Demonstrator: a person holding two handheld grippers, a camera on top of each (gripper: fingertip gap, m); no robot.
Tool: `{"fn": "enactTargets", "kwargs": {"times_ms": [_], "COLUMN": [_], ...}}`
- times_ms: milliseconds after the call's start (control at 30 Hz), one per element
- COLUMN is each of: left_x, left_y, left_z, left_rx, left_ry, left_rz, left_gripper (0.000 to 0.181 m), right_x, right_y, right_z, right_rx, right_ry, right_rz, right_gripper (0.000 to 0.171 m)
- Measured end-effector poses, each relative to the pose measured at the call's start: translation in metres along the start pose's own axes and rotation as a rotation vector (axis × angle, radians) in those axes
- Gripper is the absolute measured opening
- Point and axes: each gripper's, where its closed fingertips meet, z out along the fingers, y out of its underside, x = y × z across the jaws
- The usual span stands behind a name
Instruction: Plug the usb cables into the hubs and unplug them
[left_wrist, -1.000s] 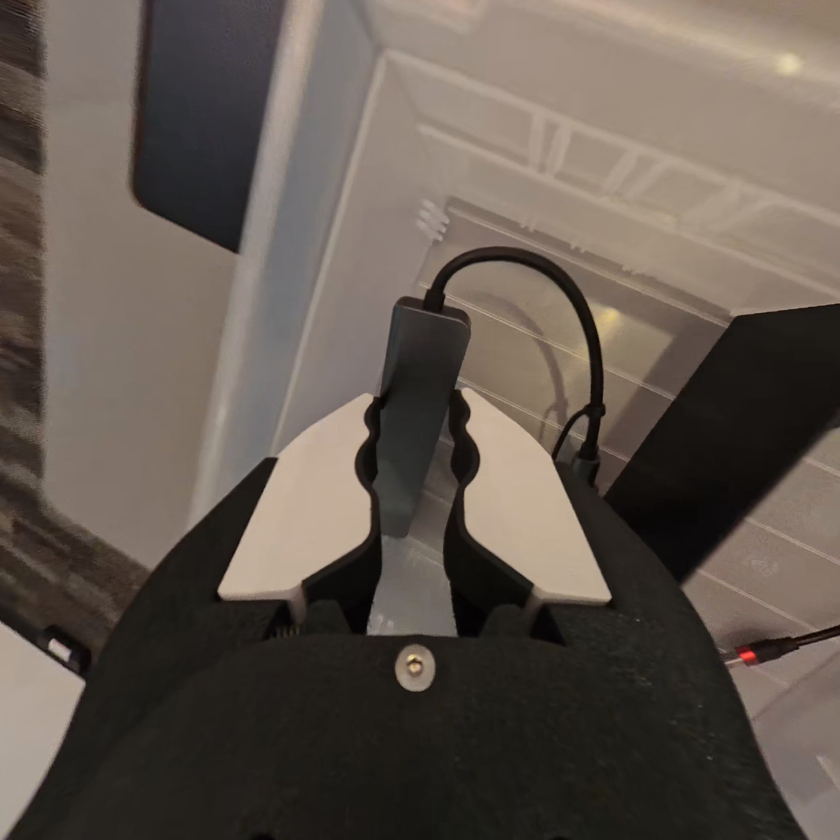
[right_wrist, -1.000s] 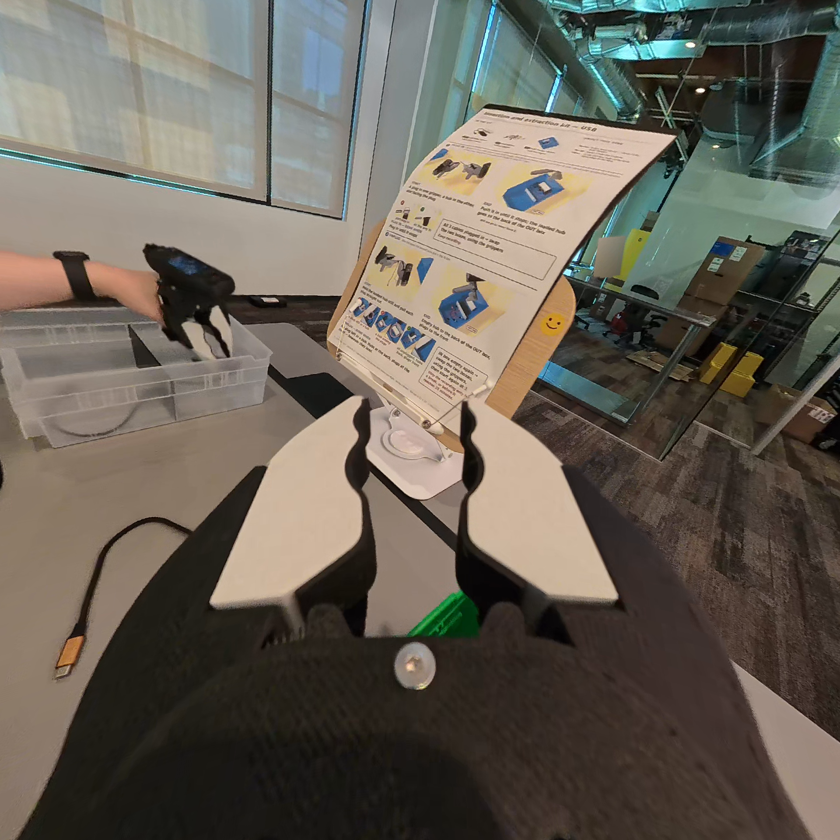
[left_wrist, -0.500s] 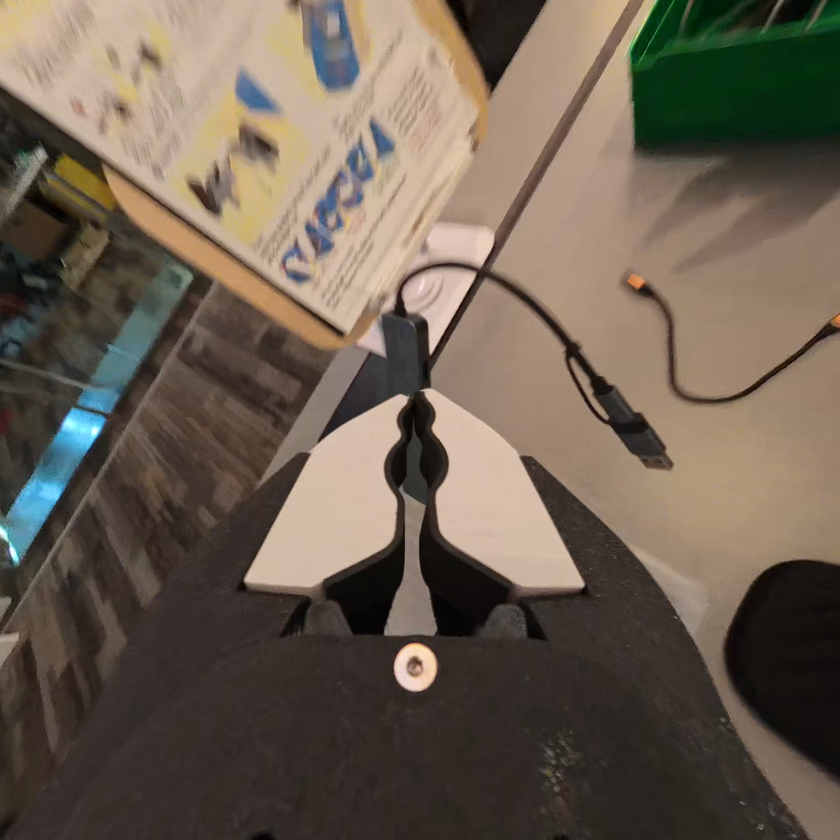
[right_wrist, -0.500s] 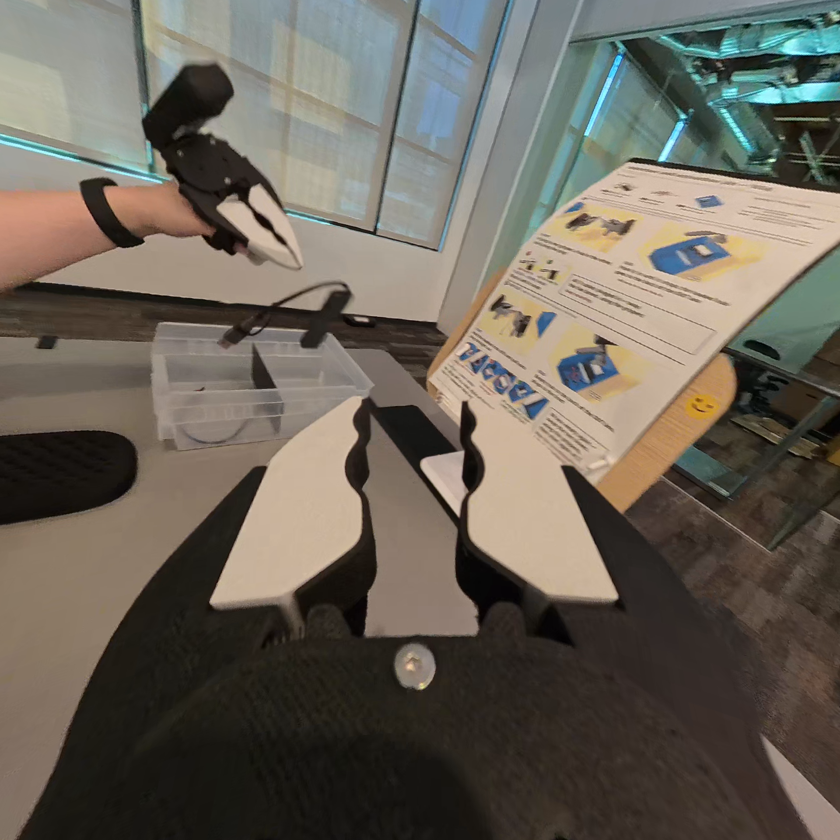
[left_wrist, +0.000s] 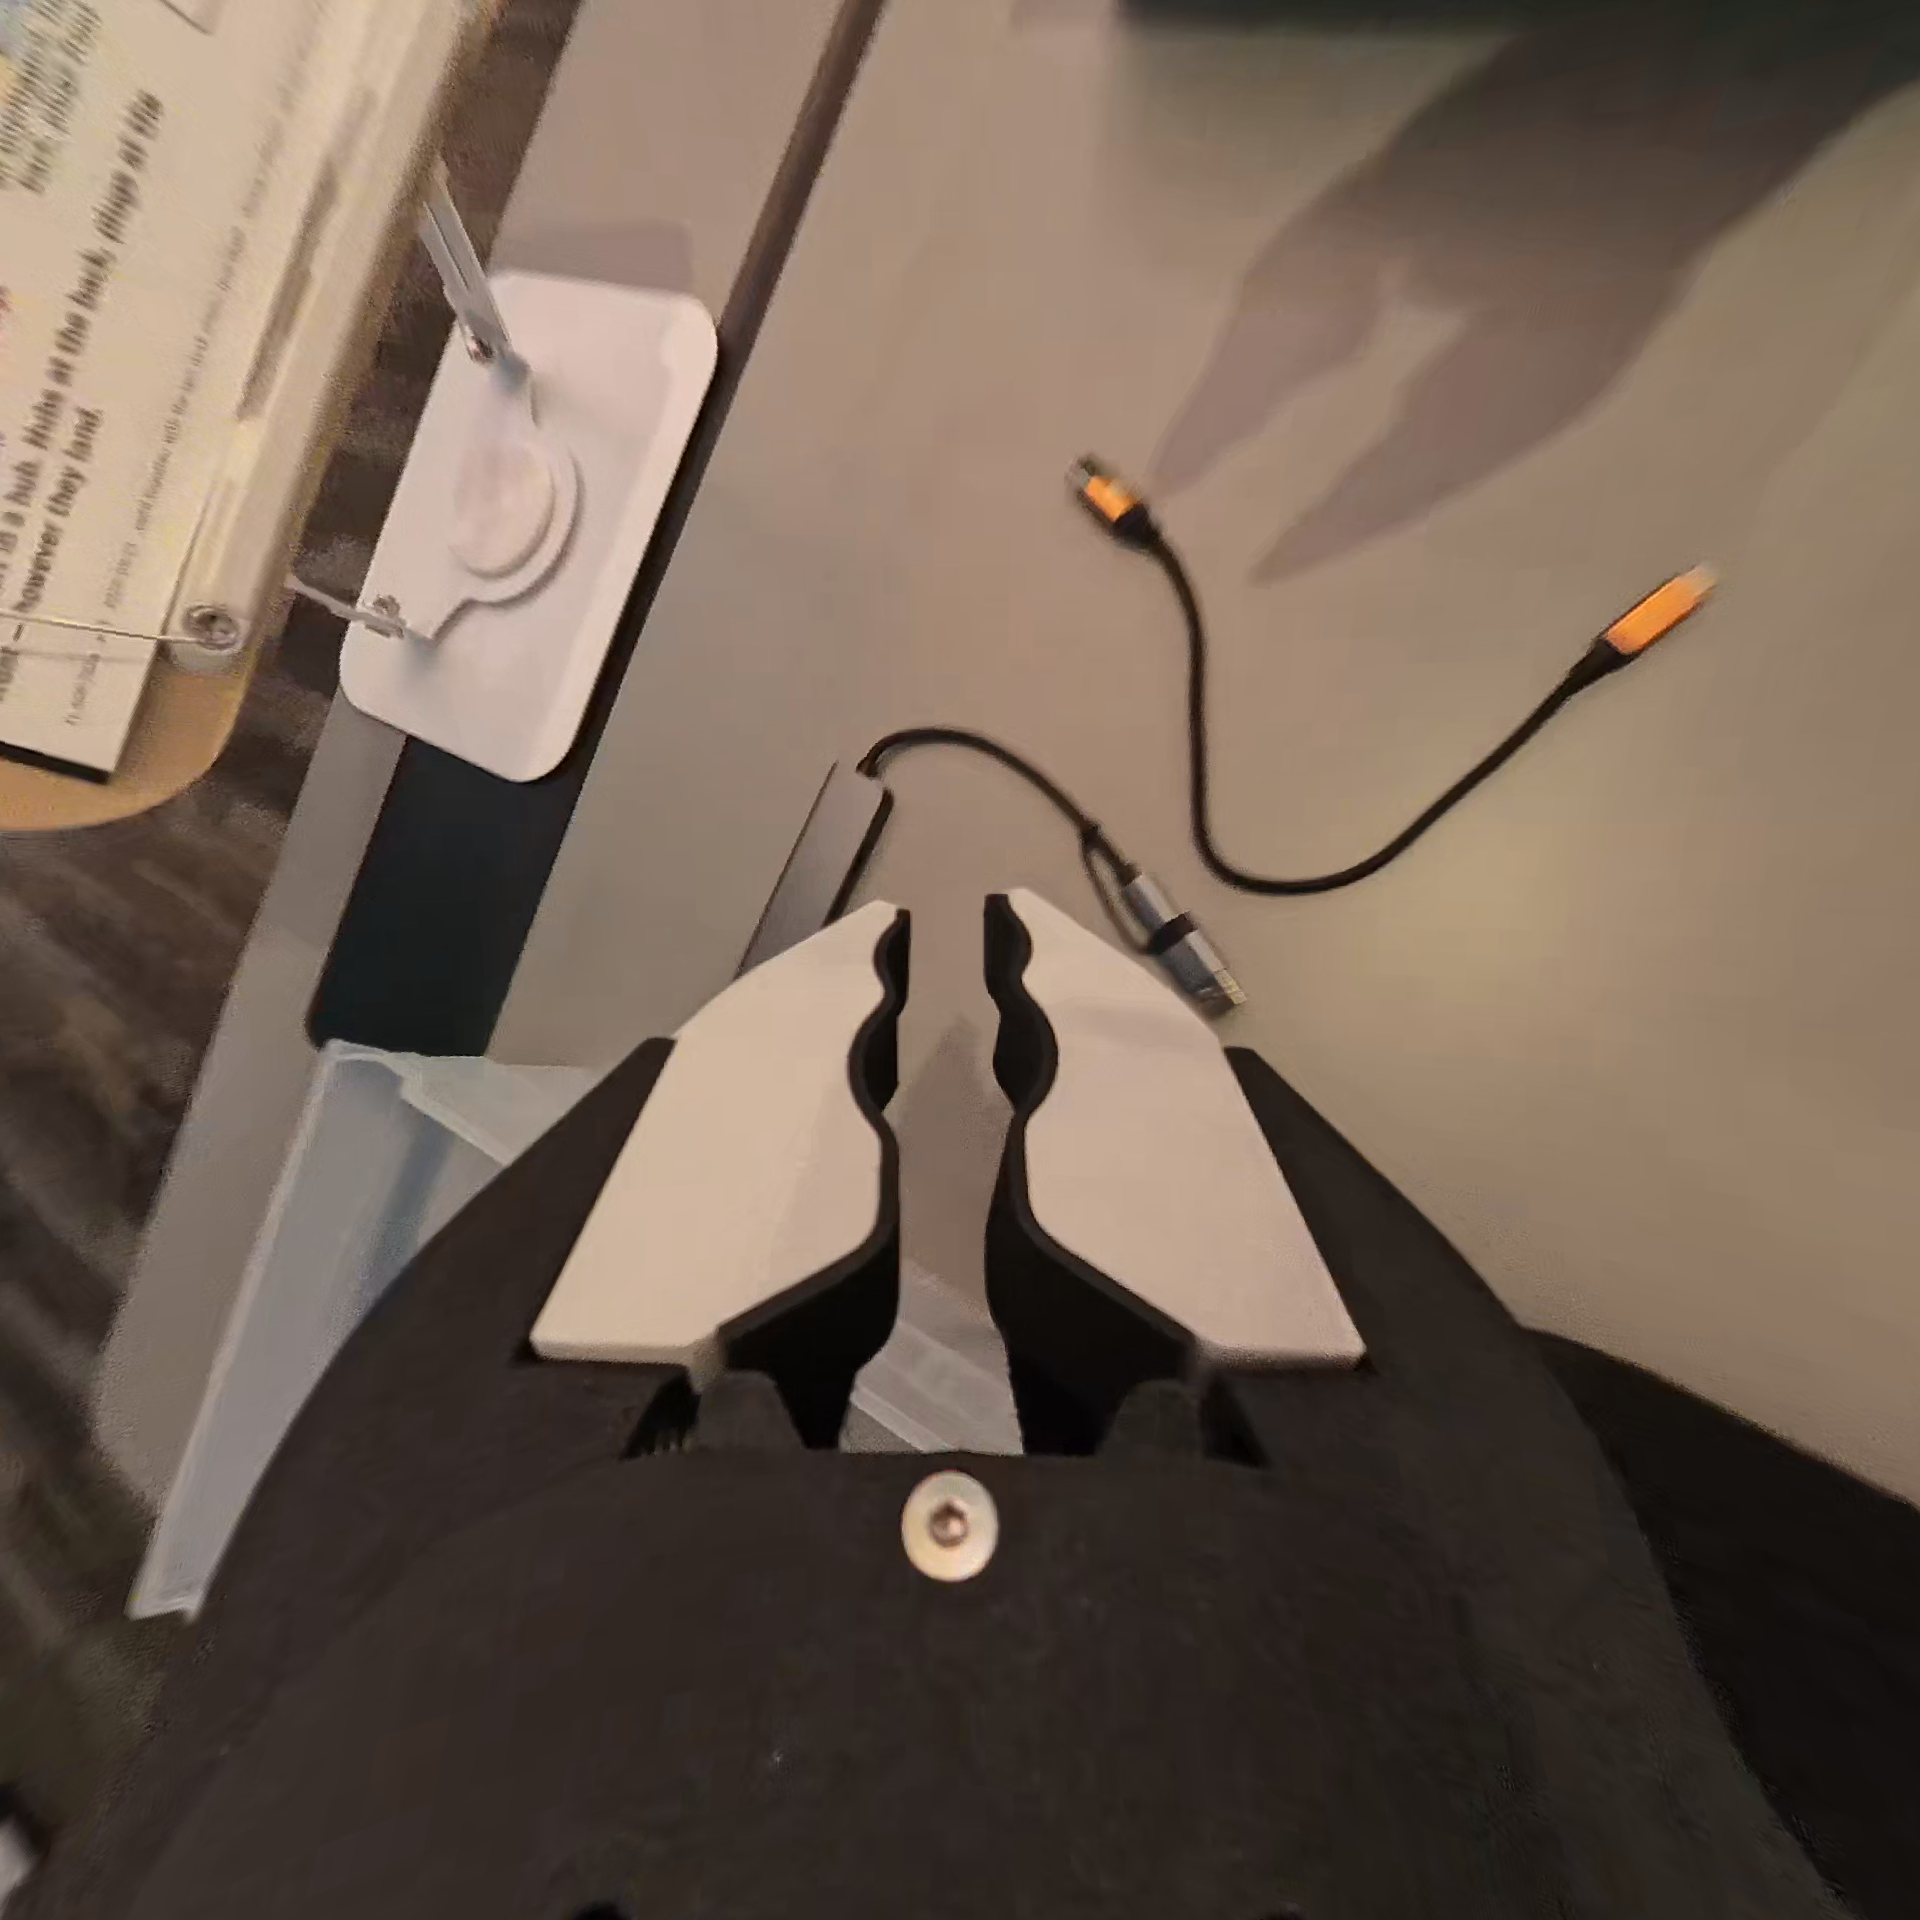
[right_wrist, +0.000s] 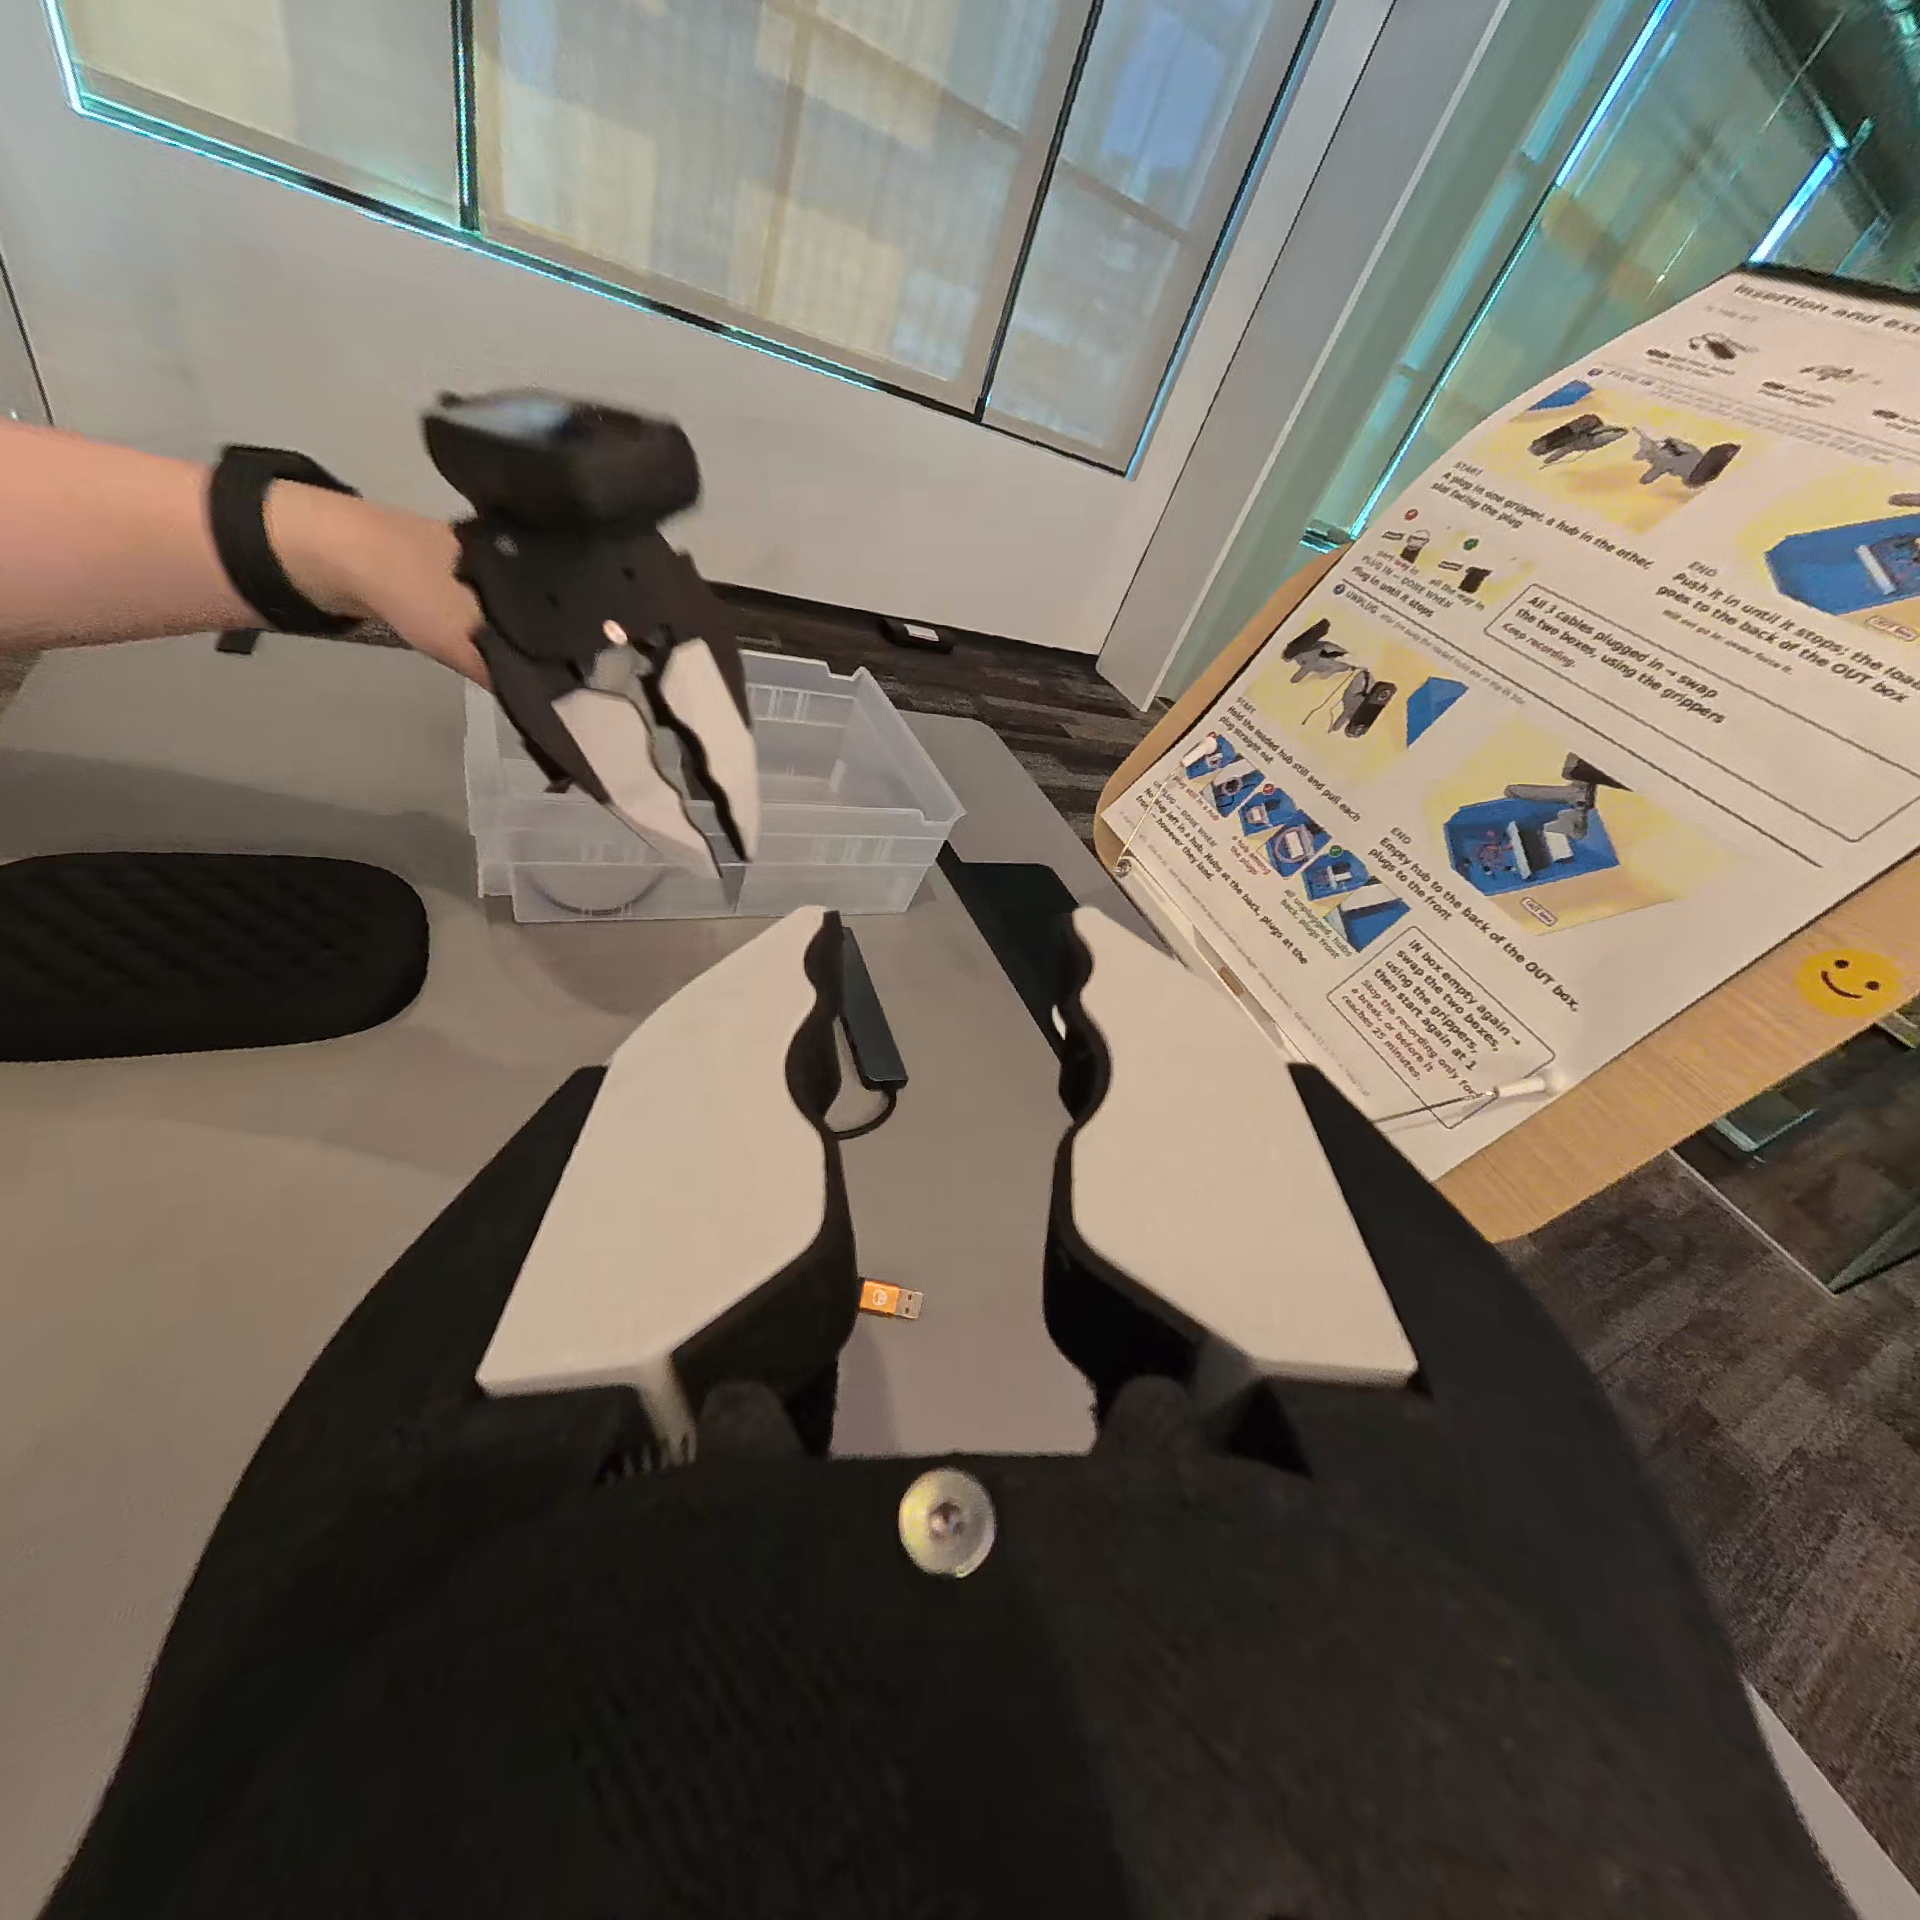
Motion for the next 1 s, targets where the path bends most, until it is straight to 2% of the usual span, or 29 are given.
{"fn": "enactTargets", "kwargs": {"times_ms": [100, 167, 267, 333, 433, 500, 633, 667, 700, 833, 1000], "left_x": [-0.027, -0.037, -0.051, -0.055, -0.054, -0.053, -0.043, -0.042, -0.041, -0.037, -0.022], "left_y": [0.018, 0.03, 0.055, 0.07, 0.083, 0.087, 0.081, 0.08, 0.078, 0.066, 0.029], "left_z": [0.038, 0.066, 0.1, 0.116, 0.131, 0.139, 0.146, 0.147, 0.148, 0.153, 0.137], "left_rx": [-0.223, -0.338, -0.487, -0.559, -0.614, -0.631, -0.628, -0.635, -0.628, -0.592, -0.408], "left_ry": [-0.059, -0.002, 0.066, 0.11, 0.186, 0.227, 0.331, 0.341, 0.345, 0.331, 0.306], "left_rz": [0.136, 0.14, 0.145, 0.16, 0.165, 0.158, 0.078, 0.048, 0.013, -0.067, -0.1], "left_gripper": [0.024, 0.033, 0.037, 0.038, 0.05, 0.054, 0.049, 0.047, 0.035, 0.033, 0.032], "right_x": [0.0, 0.001, 0.005, 0.008, 0.012, 0.014, 0.02, 0.021, 0.021, 0.021, 0.019], "right_y": [-0.003, -0.004, -0.006, -0.009, -0.013, -0.014, -0.01, -0.008, -0.007, 0.002, 0.025], "right_z": [-0.004, -0.01, -0.021, -0.029, -0.04, -0.044, -0.049, -0.049, -0.049, -0.041, -0.018], "right_rx": [0.014, 0.014, 0.019, 0.028, 0.051, 0.057, 0.046, 0.044, 0.042, 0.021, -0.073], "right_ry": [-0.005, 0.002, 0.022, 0.034, 0.045, 0.047, 0.052, 0.049, 0.045, 0.023, -0.005], "right_rz": [-0.004, -0.012, -0.027, -0.038, -0.048, -0.049, -0.061, -0.059, -0.055, -0.039, -0.027], "right_gripper": [0.04, 0.04, 0.041, 0.041, 0.041, 0.041, 0.041, 0.041, 0.041, 0.041, 0.041]}}
